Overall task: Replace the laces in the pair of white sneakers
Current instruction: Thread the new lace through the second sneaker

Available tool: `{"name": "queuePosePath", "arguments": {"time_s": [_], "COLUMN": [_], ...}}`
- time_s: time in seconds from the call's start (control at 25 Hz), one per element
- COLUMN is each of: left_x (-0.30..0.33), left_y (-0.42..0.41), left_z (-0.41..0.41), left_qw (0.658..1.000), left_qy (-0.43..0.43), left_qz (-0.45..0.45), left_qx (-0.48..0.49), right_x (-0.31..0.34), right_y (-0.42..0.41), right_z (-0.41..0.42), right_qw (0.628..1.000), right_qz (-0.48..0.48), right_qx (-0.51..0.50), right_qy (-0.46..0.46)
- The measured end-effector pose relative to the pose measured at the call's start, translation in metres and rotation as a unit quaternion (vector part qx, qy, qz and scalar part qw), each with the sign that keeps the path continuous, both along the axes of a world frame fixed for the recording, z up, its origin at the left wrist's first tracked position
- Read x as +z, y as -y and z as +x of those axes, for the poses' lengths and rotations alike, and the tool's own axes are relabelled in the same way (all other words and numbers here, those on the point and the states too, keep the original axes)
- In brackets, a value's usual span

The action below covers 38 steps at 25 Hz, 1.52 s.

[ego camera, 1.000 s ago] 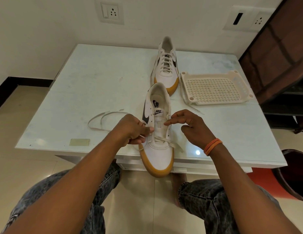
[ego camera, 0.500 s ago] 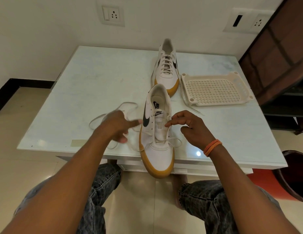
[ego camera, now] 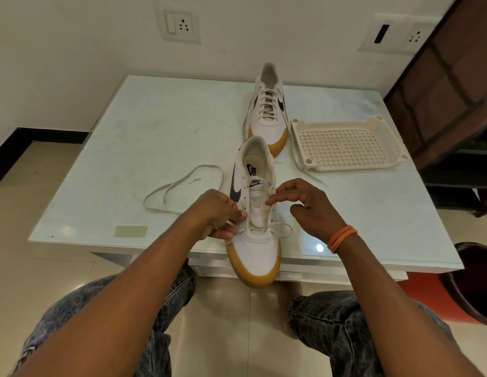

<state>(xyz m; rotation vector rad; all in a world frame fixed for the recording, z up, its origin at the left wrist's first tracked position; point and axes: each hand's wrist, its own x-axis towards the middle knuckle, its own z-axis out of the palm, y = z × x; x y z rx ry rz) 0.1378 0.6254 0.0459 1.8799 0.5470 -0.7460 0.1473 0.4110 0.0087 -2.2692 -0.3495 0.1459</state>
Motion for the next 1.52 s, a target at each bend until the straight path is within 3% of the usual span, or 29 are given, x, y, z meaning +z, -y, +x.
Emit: {"name": "queuePosePath", "arguments": {"time_s": [0.12,0.4,0.56,0.72,0.8,1.04,1.2,1.28,1.44,1.52], "left_x": [0.004,0.016,0.009,0.002,-0.002,-0.005,-0.01,-0.015,-0.018,-0.02], "left_y": [0.0,-0.042,-0.033,-0.026,-0.012,0.003,-0.003,0.001,0.006,0.003], "left_z": [0.001,0.022,0.02,0.008,-0.003,-0.011,-0.02,-0.03,-0.058,-0.064], "left_qw": [1.0,0.954,0.975,0.991,0.99,0.992,0.986,0.988,0.97,0.957], "left_qy": [0.026,0.211,0.157,0.033,0.011,0.104,0.109,0.102,0.151,0.157], "left_qz": [0.006,0.011,0.023,0.128,0.117,0.013,0.028,0.073,0.153,0.178], "left_qx": [0.013,0.212,0.156,-0.035,-0.075,0.066,0.126,0.095,-0.115,-0.166], "right_x": [-0.001,-0.005,-0.006,-0.004,-0.002,-0.005,-0.007,-0.007,-0.008,-0.008], "right_y": [0.0,0.0,0.0,-0.003,-0.008,-0.015,-0.02,-0.027,-0.04,-0.047], "right_z": [0.0,0.0,-0.001,-0.003,-0.006,-0.011,-0.018,-0.024,-0.048,-0.063], "right_qw": [1.0,0.999,0.999,1.0,0.999,0.999,0.998,0.997,0.99,0.982], "right_qz": [-0.008,-0.041,-0.03,-0.004,-0.001,-0.014,-0.009,-0.012,-0.081,-0.115], "right_qx": [0.0,-0.007,-0.002,-0.001,0.001,-0.007,-0.02,-0.041,-0.076,-0.076], "right_qy": [0.006,0.023,0.031,0.026,0.036,0.051,0.064,0.066,0.088,0.133]}}
